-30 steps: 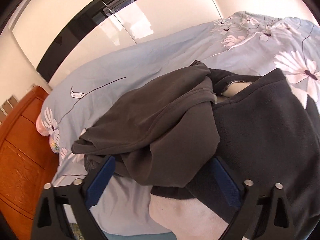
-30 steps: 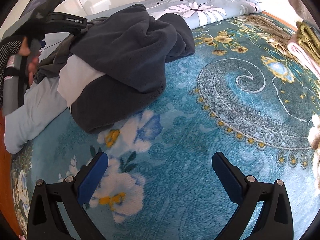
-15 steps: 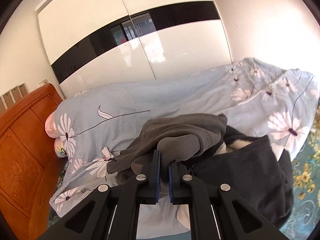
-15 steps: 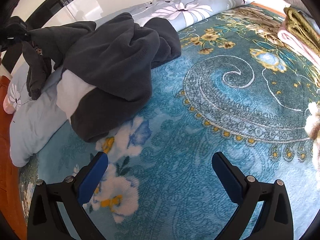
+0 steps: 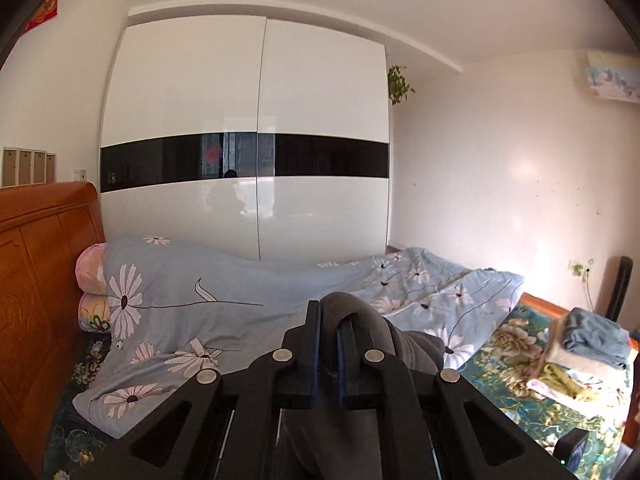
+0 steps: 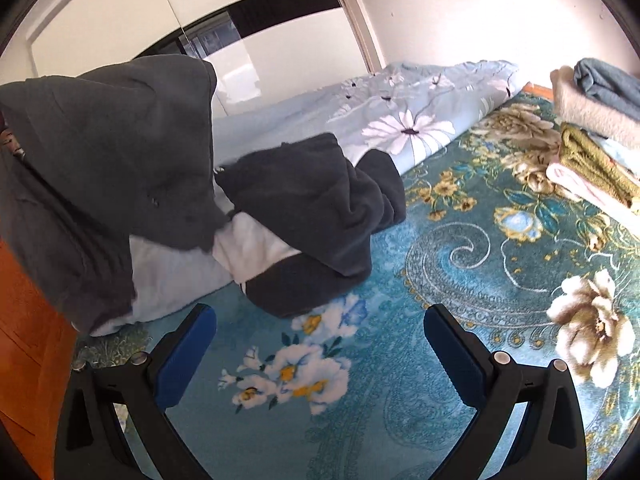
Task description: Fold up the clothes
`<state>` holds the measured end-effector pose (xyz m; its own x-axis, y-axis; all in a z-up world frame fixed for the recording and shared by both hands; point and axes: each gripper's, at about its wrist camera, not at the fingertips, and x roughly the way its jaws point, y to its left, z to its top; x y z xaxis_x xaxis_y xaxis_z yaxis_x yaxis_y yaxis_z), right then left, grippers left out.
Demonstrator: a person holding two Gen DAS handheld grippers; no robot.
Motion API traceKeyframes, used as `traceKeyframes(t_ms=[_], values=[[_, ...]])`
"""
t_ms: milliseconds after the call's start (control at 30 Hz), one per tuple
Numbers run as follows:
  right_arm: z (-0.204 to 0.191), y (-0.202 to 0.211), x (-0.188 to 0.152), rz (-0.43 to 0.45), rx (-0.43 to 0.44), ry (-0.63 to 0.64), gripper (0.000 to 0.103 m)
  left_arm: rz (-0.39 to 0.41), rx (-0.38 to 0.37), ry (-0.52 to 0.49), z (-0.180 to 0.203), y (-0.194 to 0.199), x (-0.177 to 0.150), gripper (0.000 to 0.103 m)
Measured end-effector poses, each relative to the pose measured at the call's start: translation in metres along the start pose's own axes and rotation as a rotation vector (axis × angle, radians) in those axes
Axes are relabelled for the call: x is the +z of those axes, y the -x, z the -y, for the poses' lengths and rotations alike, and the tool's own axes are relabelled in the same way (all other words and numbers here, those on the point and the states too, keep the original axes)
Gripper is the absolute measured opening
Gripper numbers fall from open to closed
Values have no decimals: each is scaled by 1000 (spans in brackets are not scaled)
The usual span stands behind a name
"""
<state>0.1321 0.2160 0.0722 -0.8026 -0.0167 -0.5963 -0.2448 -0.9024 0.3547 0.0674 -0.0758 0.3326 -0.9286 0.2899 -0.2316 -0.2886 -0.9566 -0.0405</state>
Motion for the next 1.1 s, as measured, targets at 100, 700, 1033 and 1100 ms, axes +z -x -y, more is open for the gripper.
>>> traceKeyframes(t_ms=[100,700,1033,1100], values=[[2,29,5,48,-15,15,103,-38,-6,37,-10,26,-21,7],[-81,30,-106,-324,148,331,103,-538,199,304,-85,60,-256,7],[-158,-11,-169,-466,167,503,103,-526,85,305,-96,59,-257,8],[-163,-17,-166,-470,172,473,103,-521,62,302,-94,62,-257,8]])
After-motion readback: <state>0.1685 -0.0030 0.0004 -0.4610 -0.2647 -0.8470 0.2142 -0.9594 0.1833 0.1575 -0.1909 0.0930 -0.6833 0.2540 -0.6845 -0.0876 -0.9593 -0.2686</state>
